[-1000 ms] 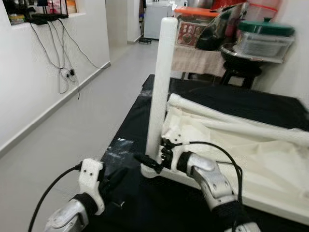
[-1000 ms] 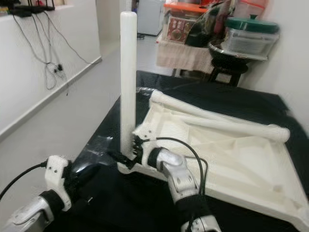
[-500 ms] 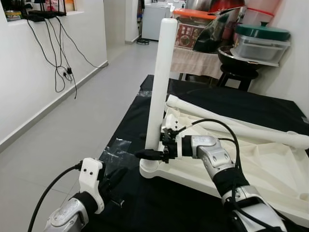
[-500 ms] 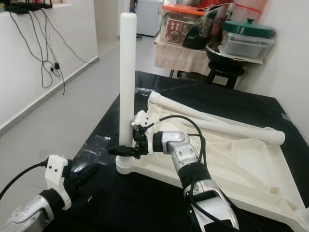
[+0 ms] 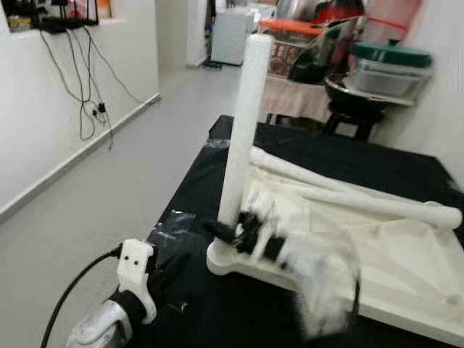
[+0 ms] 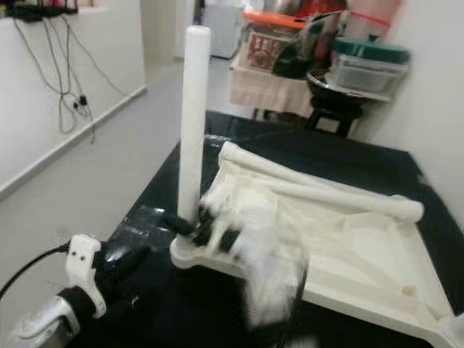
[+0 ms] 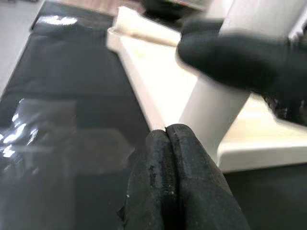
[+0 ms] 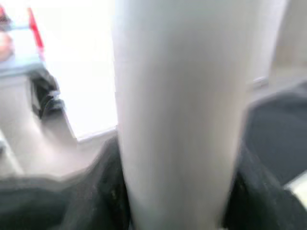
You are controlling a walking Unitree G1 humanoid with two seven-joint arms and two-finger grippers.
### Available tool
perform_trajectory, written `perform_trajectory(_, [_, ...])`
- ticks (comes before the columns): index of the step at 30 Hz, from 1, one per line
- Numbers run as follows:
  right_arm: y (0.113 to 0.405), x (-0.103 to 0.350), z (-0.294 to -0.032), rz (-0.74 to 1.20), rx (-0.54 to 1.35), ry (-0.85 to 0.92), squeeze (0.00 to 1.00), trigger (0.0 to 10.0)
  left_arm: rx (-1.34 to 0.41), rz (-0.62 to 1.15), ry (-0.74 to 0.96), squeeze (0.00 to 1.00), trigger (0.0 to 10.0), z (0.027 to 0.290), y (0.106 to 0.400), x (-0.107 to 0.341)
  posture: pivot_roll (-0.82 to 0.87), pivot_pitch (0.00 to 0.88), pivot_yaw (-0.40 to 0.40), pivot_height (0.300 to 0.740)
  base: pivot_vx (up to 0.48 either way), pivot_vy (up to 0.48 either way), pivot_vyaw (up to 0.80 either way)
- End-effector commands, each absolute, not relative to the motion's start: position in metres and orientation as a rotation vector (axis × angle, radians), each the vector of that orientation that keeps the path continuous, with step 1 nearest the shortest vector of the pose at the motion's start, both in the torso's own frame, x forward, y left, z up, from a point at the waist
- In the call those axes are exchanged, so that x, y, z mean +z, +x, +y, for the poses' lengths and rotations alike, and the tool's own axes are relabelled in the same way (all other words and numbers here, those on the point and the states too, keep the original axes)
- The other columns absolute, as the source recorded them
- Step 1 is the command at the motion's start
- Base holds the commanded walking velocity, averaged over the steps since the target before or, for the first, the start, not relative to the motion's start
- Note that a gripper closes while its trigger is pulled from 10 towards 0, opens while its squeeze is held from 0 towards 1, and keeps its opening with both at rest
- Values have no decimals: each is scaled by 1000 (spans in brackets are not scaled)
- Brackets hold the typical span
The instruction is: Building children table
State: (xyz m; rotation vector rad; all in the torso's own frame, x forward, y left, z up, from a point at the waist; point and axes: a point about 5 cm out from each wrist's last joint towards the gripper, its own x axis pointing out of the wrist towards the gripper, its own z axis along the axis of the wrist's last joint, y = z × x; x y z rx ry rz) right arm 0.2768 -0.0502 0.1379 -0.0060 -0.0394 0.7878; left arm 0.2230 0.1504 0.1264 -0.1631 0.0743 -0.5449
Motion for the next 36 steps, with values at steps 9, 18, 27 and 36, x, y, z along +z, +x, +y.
perform_trajectory(9, [291,119,-55,72,702,22,0,0,-562,96,-168,0,10000,153,225,123,87,0,-112,740,0,0,0])
perform_trajectory(18, [287,128,-52,129,747,124,1000,10000,-539,88,-162,0,10000,152,226,123,118,0,-113,740,0,0,0])
perform_trajectory(27, [314,160,-70,50,1331,-72,0,10000,-548,91,-165,0,10000,149,227,122,133,0,-123,740,0,0,0])
perform_trajectory(36, [331,158,-85,162,1444,-51,0,0,-549,94,-167,0,10000,147,226,121,147,0,-124,740,0,0,0])
